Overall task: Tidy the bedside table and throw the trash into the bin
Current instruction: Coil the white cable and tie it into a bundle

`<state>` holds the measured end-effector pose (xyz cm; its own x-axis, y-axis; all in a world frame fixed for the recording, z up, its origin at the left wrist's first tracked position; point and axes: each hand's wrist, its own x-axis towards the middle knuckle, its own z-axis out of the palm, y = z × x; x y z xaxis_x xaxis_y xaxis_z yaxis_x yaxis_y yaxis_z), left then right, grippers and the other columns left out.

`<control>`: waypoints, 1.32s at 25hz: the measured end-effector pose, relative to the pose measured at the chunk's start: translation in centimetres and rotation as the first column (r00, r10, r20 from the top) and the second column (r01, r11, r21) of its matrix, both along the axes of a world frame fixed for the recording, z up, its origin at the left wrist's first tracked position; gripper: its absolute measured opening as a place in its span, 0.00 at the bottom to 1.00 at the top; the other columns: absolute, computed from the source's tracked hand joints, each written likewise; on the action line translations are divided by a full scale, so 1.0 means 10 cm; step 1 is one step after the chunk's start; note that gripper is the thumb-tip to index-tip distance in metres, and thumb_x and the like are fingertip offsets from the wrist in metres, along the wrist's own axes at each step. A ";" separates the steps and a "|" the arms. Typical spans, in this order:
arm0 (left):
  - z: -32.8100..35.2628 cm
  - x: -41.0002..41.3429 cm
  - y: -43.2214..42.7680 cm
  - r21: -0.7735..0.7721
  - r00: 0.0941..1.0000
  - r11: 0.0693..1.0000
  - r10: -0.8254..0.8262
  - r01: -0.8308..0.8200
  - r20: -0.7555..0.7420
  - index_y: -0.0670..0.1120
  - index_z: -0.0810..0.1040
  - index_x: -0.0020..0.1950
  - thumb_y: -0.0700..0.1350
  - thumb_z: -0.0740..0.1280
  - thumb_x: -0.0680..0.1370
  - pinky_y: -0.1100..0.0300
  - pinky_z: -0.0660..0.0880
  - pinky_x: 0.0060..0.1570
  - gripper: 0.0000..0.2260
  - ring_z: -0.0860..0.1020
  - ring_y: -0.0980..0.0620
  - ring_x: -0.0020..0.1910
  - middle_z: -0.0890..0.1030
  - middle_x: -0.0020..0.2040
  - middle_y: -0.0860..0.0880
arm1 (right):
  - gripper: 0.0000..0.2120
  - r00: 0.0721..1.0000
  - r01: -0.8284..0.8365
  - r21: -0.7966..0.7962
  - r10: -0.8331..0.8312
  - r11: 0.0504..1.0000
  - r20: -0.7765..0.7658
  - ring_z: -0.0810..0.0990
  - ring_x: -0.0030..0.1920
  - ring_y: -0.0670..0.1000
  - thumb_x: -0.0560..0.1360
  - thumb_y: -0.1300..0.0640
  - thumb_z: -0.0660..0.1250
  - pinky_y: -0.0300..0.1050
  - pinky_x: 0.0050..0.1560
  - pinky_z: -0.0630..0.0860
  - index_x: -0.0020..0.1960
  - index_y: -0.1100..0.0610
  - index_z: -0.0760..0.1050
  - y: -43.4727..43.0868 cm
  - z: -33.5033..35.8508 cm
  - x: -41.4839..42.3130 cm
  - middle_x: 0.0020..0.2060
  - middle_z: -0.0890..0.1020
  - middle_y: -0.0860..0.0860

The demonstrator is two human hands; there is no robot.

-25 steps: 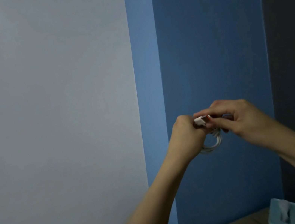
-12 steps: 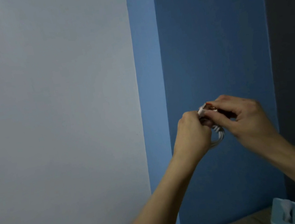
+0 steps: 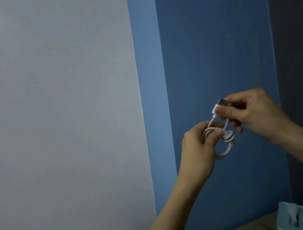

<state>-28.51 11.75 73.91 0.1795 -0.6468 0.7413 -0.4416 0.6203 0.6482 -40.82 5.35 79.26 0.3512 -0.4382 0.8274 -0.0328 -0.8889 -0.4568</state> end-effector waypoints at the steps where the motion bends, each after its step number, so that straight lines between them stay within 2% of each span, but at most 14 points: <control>1: -0.03 0.02 0.00 0.000 1.000 1.000 0.013 -0.013 -0.017 0.42 0.80 0.50 0.38 0.65 0.77 0.75 0.67 0.35 0.05 0.74 0.66 0.30 0.76 0.33 0.58 | 0.09 1.000 0.001 0.022 -0.001 1.000 0.006 0.70 0.22 0.53 0.71 0.59 0.70 0.38 0.22 0.68 0.34 0.62 0.79 0.00 -0.01 -0.01 0.29 0.77 0.67; 5: -0.08 0.04 0.01 0.009 0.998 1.000 0.018 -0.018 -0.052 0.44 0.82 0.50 0.41 0.66 0.78 0.72 0.68 0.35 0.06 0.73 0.62 0.30 0.77 0.36 0.55 | 0.08 0.998 0.011 0.075 -0.016 0.997 0.064 0.69 0.24 0.54 0.71 0.59 0.70 0.38 0.21 0.67 0.36 0.64 0.79 -0.01 0.00 -0.06 0.31 0.76 0.69; 8: -0.02 0.02 0.01 0.009 0.997 1.000 -0.015 0.016 -0.077 0.46 0.81 0.47 0.39 0.66 0.78 0.70 0.69 0.34 0.05 0.72 0.61 0.30 0.76 0.34 0.55 | 0.06 0.999 -0.002 0.033 0.001 0.999 0.053 0.69 0.23 0.51 0.71 0.59 0.70 0.37 0.22 0.68 0.36 0.60 0.80 0.04 0.06 -0.09 0.29 0.77 0.63; 11: 0.03 -0.01 0.02 0.012 0.994 0.997 -0.072 0.073 -0.083 0.51 0.75 0.45 0.37 0.62 0.79 0.67 0.69 0.34 0.09 0.70 0.59 0.32 0.74 0.34 0.54 | 0.05 0.999 -0.042 -0.066 0.043 0.997 0.008 0.70 0.22 0.46 0.69 0.57 0.71 0.34 0.26 0.69 0.39 0.59 0.81 0.16 0.06 -0.11 0.28 0.78 0.54; 14: 0.05 -0.05 0.04 -0.022 0.976 0.984 -0.179 0.177 -0.124 0.55 0.72 0.46 0.35 0.59 0.80 0.65 0.68 0.33 0.14 0.69 0.56 0.32 0.72 0.33 0.52 | 0.09 0.990 -0.139 -0.083 0.139 0.987 -0.006 0.75 0.28 0.44 0.64 0.55 0.70 0.32 0.32 0.73 0.43 0.56 0.81 0.24 0.00 -0.15 0.38 0.82 0.51; 16: 0.08 -0.07 0.06 -0.075 0.958 0.972 -0.233 0.223 -0.165 0.52 0.73 0.43 0.33 0.59 0.79 0.67 0.66 0.32 0.14 0.68 0.57 0.30 0.73 0.31 0.53 | 0.10 0.979 -0.198 -0.030 0.199 0.980 0.040 0.77 0.32 0.43 0.63 0.57 0.70 0.31 0.35 0.75 0.44 0.56 0.80 0.19 -0.06 -0.19 0.37 0.83 0.49; 19: 0.11 -0.08 0.06 -0.087 0.931 0.956 -0.292 0.279 -0.221 0.48 0.73 0.38 0.32 0.59 0.79 0.68 0.64 0.30 0.14 0.67 0.58 0.29 0.73 0.31 0.52 | 0.09 0.957 -0.271 0.043 0.264 0.962 0.123 0.79 0.33 0.43 0.65 0.52 0.68 0.31 0.38 0.76 0.44 0.50 0.82 0.13 -0.15 -0.22 0.34 0.82 0.45; 22: 0.13 -0.06 0.07 -0.046 0.869 0.916 -0.394 0.399 -0.298 0.46 0.74 0.35 0.37 0.58 0.77 0.68 0.66 0.30 0.12 0.67 0.57 0.29 0.73 0.32 0.49 | 0.09 0.954 -0.275 0.090 0.260 0.957 0.147 0.82 0.36 0.43 0.67 0.54 0.65 0.32 0.39 0.78 0.43 0.50 0.82 0.15 -0.19 -0.19 0.37 0.83 0.52; 25: 0.12 -0.05 0.08 -0.023 0.824 0.872 -0.470 0.488 -0.315 0.46 0.73 0.34 0.48 0.59 0.73 0.67 0.67 0.30 0.11 0.69 0.57 0.28 0.74 0.29 0.53 | 0.08 0.962 -0.248 0.087 0.236 0.965 0.135 0.82 0.35 0.45 0.67 0.52 0.65 0.33 0.36 0.78 0.40 0.54 0.80 0.22 -0.20 -0.16 0.39 0.82 0.56; 29: 0.12 -0.04 0.07 0.009 0.784 0.819 -0.547 0.574 -0.292 0.46 0.70 0.35 0.41 0.62 0.70 0.64 0.70 0.33 0.04 0.73 0.55 0.30 0.75 0.30 0.51 | 0.05 0.975 -0.189 0.111 0.173 0.976 0.138 0.81 0.32 0.43 0.75 0.64 0.62 0.33 0.30 0.76 0.45 0.59 0.77 0.25 -0.21 -0.17 0.39 0.80 0.59; 31: 0.13 -0.03 0.07 -0.002 0.731 0.771 -0.605 0.637 -0.316 0.45 0.71 0.38 0.38 0.61 0.69 0.65 0.73 0.34 0.02 0.77 0.55 0.31 0.78 0.32 0.50 | 0.03 0.971 -0.220 0.140 0.204 0.965 0.122 0.82 0.33 0.45 0.73 0.59 0.66 0.35 0.31 0.78 0.46 0.58 0.76 0.27 -0.21 -0.21 0.42 0.80 0.60; 33: 0.13 -0.03 0.05 -0.022 0.707 0.756 -0.621 0.654 -0.338 0.44 0.71 0.41 0.36 0.58 0.68 0.66 0.75 0.35 0.06 0.78 0.56 0.31 0.80 0.32 0.51 | 0.20 0.951 -0.308 0.182 0.299 0.934 0.078 0.84 0.36 0.48 0.62 0.44 0.74 0.37 0.33 0.79 0.47 0.56 0.77 0.28 -0.22 -0.26 0.43 0.81 0.58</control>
